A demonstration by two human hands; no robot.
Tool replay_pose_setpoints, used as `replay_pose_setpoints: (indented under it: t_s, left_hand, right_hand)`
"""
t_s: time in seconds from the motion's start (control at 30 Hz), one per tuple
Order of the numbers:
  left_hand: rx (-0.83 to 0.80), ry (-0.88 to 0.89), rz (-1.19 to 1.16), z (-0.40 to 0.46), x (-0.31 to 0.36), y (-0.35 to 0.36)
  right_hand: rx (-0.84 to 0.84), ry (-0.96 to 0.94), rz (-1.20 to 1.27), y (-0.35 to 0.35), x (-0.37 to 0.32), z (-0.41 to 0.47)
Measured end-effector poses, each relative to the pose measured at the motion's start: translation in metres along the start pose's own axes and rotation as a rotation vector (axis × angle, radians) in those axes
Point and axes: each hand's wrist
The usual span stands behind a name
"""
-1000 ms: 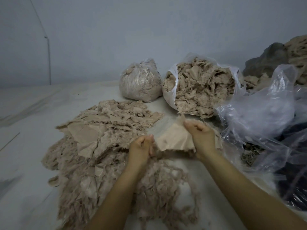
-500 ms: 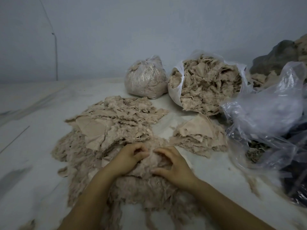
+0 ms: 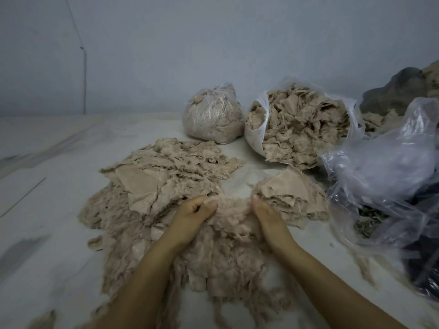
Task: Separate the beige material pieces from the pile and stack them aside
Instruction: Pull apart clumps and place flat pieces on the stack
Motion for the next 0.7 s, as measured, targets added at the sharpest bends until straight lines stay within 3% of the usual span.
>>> replay_pose_setpoints:
  t_s: [0.1,0.2,0.23,0.33,0.47,0.53,0.7]
  left_hand:
    - [-0.013,0.016,0.046,0.002,-0.002,0.009]
    - [0.050,0.006,0.062,0.006,-0.005,0.016]
    - [0.077,-0.010,0.049,0.006,-0.004,0.020]
    - [0.127,-0.062,-0.016,0.010,-0.004,0.028]
    - [0.272,0.023,0.265,0.015,-0.010,0.025]
    - [0.337,0.023,0.294,0.015,-0.014,0.022]
    - [0.280,-0.001,0.267,0.015,-0.015,0.028]
  right_hand:
    - [-0.020,-0.080,-0.096,0.005,-0.001,-0.009]
    - [0.189,-0.242,-0.090,0.010,0.003,-0.017]
    - [0.181,-0.241,-0.068,0.011,0.004,-0.018]
    - [-0.006,-0.140,-0.070,0.018,0.006,-0.024]
    - [0.058,-0.053,0.213,0.014,0.012,-0.022]
    - [0.057,-0.023,0.297,0.011,0.012,-0.021]
    - [-0.077,0.148,0.538,0.009,0.012,-0.023]
Point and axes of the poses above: each hand's wrist, its own z-axis towards the middle knuckle, its own y-axis out of the palm, x = y × z, and after that the axes turned 4 degrees about -y, right-handed
